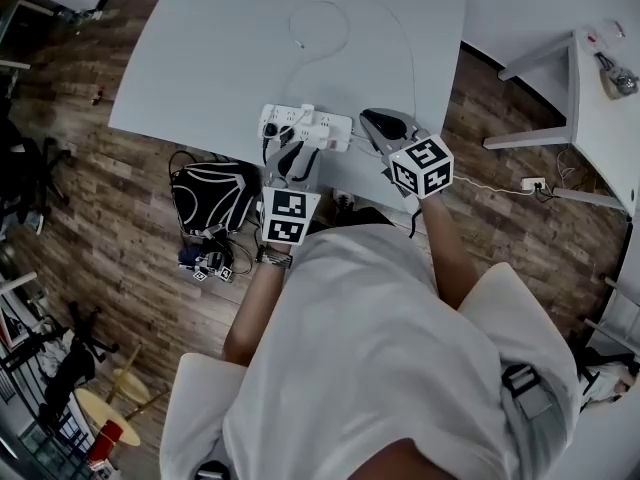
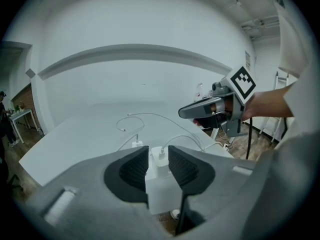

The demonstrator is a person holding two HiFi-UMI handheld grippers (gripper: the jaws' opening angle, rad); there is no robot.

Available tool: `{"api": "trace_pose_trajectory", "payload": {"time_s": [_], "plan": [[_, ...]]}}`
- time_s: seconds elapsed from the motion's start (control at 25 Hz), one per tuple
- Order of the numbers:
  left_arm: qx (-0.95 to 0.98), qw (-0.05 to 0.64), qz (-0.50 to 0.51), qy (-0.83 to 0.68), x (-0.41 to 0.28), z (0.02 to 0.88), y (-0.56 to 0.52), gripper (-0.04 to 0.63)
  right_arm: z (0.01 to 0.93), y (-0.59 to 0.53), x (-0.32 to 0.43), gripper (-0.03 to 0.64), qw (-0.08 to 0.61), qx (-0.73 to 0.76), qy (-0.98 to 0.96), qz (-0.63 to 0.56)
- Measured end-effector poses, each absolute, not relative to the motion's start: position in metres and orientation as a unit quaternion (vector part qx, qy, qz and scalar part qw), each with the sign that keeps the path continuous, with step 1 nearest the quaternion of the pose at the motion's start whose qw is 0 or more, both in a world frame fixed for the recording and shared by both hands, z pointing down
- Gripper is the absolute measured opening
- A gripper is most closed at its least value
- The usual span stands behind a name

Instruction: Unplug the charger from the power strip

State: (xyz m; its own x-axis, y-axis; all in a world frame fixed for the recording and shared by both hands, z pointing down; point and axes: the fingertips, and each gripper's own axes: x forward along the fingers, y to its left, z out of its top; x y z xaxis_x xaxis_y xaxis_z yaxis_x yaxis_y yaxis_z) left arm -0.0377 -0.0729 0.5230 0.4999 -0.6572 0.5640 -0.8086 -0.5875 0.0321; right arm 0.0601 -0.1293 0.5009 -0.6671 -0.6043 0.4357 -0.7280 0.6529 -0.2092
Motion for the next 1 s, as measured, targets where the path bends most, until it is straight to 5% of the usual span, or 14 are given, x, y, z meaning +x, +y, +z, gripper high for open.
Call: {"api": "trace_pose_trajectory", "payload": {"time_s": [1.0], "plan": [[0.81, 0.222, 0.27, -0.47, -0.013, 0.595, -0.082, 0.176, 0.615, -0.14, 0.037, 0.003, 0.284, 0.267, -0.892, 0.228]]}}
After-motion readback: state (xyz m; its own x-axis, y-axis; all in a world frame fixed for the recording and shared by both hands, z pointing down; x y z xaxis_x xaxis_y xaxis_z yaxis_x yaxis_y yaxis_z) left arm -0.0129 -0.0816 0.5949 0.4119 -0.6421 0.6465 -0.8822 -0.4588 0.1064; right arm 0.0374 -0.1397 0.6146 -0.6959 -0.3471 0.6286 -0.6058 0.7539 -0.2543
